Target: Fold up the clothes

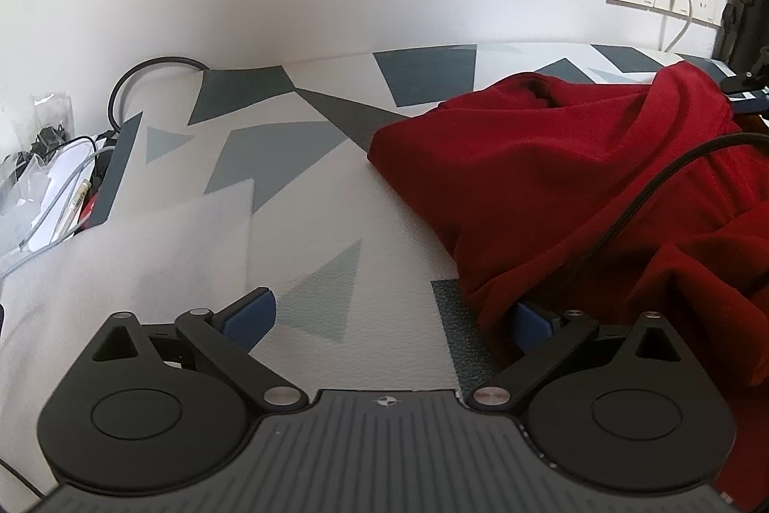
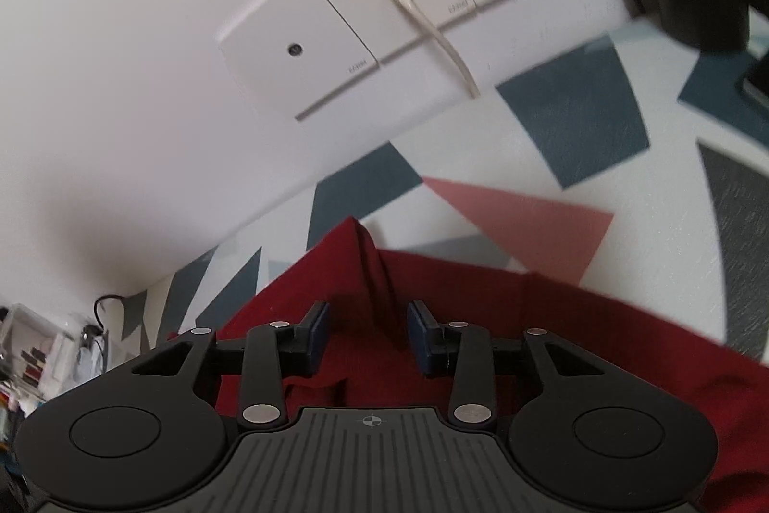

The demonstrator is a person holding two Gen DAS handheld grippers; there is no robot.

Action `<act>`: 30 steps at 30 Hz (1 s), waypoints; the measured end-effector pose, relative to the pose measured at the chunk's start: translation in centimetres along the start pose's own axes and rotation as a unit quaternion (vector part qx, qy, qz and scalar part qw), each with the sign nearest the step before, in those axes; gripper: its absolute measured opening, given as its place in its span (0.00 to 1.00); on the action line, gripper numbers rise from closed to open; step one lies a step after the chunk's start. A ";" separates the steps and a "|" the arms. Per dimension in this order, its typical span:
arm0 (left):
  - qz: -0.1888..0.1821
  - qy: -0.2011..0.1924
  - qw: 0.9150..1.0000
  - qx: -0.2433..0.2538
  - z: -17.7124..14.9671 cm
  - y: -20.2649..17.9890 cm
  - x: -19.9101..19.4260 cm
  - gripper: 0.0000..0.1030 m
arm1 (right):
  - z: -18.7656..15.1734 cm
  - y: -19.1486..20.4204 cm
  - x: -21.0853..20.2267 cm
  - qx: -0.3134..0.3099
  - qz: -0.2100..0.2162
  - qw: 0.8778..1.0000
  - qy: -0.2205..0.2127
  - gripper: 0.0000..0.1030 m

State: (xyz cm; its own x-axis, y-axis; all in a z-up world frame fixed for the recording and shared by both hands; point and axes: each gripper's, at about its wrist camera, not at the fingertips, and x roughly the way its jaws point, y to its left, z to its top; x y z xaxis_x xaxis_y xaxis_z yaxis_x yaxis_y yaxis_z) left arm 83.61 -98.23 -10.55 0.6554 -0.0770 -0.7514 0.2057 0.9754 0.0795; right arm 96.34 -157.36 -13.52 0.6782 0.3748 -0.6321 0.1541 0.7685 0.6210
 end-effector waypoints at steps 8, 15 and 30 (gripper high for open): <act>0.003 -0.004 1.000 0.003 -0.1 0.0 0.0 1.00 | -0.6 0.8 0.2 -0.005 -0.006 1.000 -0.011 0.08; 0.000 -0.015 0.999 0.049 0.0 -0.6 -0.1 1.00 | -0.8 2.7 -6.2 -0.021 0.007 0.995 -0.099 0.06; -0.047 0.001 0.993 0.104 0.6 0.0 -0.5 0.99 | -6.8 -0.2 -8.0 -0.021 -0.144 0.989 0.000 0.09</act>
State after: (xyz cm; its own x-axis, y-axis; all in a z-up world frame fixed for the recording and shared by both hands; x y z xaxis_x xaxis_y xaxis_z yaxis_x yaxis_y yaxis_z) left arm 83.71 -98.27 -9.76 0.6251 -0.1649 -0.7629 0.4120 0.8999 0.1431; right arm 85.99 -156.96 -11.73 0.6107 0.1362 -0.7800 0.3116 0.8643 0.3949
